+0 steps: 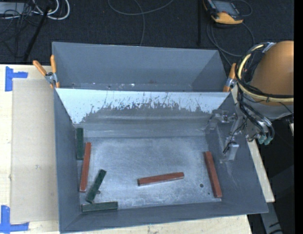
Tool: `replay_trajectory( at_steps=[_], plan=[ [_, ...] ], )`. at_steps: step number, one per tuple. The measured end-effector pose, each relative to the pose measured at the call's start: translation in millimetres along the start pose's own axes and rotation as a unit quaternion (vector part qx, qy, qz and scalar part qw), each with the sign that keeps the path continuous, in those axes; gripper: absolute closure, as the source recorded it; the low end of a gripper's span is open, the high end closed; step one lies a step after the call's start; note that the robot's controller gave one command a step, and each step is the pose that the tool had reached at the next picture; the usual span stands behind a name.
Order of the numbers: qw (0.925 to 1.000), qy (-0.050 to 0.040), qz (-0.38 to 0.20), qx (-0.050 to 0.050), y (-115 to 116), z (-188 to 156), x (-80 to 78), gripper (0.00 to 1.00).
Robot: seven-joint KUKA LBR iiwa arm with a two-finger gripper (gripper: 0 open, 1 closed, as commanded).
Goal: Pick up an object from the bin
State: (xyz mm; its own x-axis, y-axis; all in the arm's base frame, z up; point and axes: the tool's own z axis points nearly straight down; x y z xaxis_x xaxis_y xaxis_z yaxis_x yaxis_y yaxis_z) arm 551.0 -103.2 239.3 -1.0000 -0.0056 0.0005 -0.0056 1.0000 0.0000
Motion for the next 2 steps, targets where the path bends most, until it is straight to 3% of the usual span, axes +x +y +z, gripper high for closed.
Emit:
replay_trajectory(
  at_steps=[1,2],
  plan=[
    [0.9973,0.0040,-0.073,-0.002,45.6,120.4,18.6,0.00],
    [0.9908,0.0027,-0.135,-0.002,104.2,172.3,22.7,0.00]
  ],
)
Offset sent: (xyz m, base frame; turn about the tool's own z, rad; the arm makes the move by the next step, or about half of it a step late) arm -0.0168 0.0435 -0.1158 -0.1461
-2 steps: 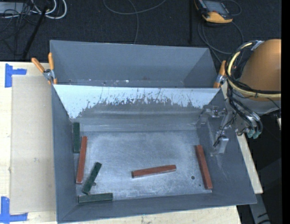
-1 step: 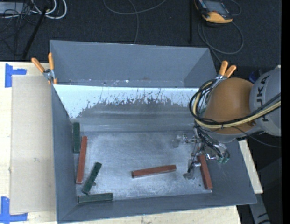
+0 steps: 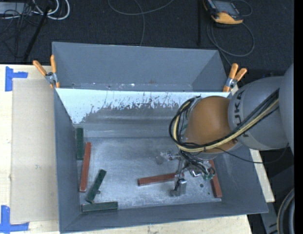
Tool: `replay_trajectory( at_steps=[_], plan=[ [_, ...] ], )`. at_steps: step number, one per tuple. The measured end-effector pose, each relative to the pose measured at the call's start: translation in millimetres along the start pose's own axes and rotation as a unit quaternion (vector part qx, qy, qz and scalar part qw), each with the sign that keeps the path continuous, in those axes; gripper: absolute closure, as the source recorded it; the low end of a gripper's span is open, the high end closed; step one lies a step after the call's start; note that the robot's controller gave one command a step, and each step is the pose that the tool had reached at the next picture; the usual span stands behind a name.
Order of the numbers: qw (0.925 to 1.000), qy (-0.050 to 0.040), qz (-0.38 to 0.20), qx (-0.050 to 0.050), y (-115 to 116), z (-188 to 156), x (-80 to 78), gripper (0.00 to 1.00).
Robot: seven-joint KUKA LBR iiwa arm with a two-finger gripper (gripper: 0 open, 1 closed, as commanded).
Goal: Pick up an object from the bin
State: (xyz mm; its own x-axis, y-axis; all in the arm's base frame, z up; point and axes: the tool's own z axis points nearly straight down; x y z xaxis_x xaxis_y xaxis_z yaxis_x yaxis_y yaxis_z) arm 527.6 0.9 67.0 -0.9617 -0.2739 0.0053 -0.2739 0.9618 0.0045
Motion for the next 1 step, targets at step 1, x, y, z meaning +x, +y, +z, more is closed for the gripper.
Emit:
replay_trajectory(
  at_steps=[1],
  plan=[
    [1.0000,-0.0021,0.001,0.002,-2.7,-2.5,-0.8,1.00]
  ],
)
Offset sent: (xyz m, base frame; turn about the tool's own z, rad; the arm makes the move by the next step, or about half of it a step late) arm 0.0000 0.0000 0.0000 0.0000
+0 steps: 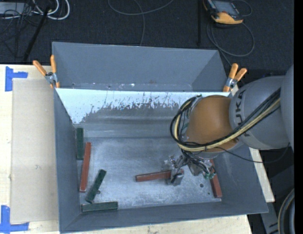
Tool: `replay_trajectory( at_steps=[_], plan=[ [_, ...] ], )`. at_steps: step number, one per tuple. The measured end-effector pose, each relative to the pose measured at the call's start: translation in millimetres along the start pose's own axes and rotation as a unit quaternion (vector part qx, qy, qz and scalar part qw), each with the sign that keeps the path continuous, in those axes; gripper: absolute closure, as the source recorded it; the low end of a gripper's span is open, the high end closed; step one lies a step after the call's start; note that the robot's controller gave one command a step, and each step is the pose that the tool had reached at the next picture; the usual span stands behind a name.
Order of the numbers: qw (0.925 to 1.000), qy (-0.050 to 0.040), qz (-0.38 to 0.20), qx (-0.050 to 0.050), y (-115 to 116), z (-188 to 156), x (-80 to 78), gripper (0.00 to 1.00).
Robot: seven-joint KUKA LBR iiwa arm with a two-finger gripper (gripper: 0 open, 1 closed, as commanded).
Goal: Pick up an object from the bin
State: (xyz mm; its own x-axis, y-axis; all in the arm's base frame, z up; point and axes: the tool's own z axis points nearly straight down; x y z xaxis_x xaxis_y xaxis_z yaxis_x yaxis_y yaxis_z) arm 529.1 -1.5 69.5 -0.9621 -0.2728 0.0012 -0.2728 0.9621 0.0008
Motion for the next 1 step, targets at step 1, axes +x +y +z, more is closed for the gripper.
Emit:
replay_trajectory(
  at_steps=[1],
  plan=[
    [1.0000,0.0001,-0.001,0.000,0.1,0.1,0.1,0.00]
  ],
)
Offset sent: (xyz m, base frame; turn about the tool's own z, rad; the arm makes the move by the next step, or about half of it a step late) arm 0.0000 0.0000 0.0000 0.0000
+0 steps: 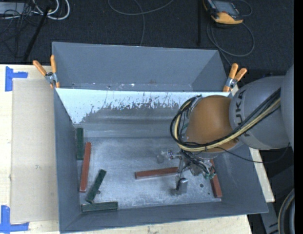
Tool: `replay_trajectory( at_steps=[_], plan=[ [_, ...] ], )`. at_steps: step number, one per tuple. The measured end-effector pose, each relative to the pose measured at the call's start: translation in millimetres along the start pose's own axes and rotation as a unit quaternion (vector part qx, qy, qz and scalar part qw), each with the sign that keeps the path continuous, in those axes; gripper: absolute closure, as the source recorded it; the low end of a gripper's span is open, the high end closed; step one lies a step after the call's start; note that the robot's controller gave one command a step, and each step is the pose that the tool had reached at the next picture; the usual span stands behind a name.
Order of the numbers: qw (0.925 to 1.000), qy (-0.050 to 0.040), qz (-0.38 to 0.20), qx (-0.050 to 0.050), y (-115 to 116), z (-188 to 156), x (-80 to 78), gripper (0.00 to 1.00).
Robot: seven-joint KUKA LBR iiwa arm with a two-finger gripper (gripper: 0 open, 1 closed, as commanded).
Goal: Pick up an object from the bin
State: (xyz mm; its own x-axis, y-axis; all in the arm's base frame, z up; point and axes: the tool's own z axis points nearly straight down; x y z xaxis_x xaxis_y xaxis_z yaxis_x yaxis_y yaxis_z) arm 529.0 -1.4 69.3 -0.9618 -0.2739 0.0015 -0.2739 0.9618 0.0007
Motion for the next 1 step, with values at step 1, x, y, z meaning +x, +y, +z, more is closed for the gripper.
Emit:
replay_trajectory(
  at_steps=[1],
  plan=[
    [0.9994,-0.0022,-0.034,0.000,-5.7,-0.5,-30.3,0.00]
  ],
)
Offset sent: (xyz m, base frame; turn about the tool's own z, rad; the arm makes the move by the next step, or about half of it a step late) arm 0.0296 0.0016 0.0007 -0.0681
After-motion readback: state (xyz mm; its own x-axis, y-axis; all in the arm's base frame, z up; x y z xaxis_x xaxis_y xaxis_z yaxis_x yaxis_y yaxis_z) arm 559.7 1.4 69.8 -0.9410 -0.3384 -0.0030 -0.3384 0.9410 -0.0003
